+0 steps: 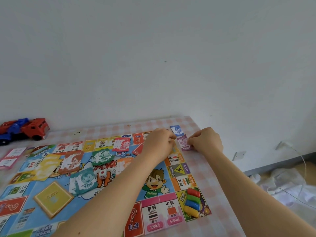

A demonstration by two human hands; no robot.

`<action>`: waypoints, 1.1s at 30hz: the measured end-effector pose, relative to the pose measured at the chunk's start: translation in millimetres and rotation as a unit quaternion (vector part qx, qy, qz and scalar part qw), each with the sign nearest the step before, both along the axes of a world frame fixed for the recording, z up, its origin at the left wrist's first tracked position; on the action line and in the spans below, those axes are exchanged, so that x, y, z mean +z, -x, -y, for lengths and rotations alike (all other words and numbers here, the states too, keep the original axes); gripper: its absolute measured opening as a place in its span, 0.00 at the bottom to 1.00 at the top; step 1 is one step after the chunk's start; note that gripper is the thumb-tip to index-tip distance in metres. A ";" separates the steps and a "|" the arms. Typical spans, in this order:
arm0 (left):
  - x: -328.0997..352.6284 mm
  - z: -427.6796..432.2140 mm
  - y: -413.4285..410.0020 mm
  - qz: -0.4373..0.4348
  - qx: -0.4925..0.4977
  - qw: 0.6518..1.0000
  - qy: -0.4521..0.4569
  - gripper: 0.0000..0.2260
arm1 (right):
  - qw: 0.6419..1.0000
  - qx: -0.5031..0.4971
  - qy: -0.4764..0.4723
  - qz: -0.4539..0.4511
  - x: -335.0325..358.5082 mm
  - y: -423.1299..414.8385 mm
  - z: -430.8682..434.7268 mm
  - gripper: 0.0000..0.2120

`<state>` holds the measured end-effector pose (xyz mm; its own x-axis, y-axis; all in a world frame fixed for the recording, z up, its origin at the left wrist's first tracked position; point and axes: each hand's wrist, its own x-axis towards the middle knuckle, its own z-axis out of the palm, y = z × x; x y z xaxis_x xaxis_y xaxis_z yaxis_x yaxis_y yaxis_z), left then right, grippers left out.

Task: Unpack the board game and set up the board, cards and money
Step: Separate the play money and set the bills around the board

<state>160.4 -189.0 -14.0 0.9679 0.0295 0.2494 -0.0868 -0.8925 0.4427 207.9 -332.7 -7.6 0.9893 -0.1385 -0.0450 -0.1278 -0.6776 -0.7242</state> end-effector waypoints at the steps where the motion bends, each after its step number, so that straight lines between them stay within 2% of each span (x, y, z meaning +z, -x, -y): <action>1: -1.3 0.0 -1.3 0.002 -0.005 1.000 -0.009 0.14 | 1.000 0.001 0.005 0.001 0.0 -0.6 -1.0 0.03; 8: -3.9 1.9 -6.9 0.003 -0.059 0.995 -0.084 0.13 | 0.999 0.014 0.038 0.012 -1.9 -2.3 -3.9 0.04; 15: -6.5 1.7 -11.5 -0.003 -0.073 0.993 -0.097 0.13 | 0.997 0.022 0.060 0.034 1.7 3.8 -4.9 0.05; 21: 12.3 -13.1 7.0 0.010 -0.041 0.999 -0.009 0.13 | 0.992 0.053 0.052 0.100 15.5 23.9 -10.9 0.08; 33: 46.7 -96.2 93.0 0.010 0.058 0.995 0.080 0.08 | 0.968 0.223 0.041 0.110 27.1 84.6 -76.8 0.08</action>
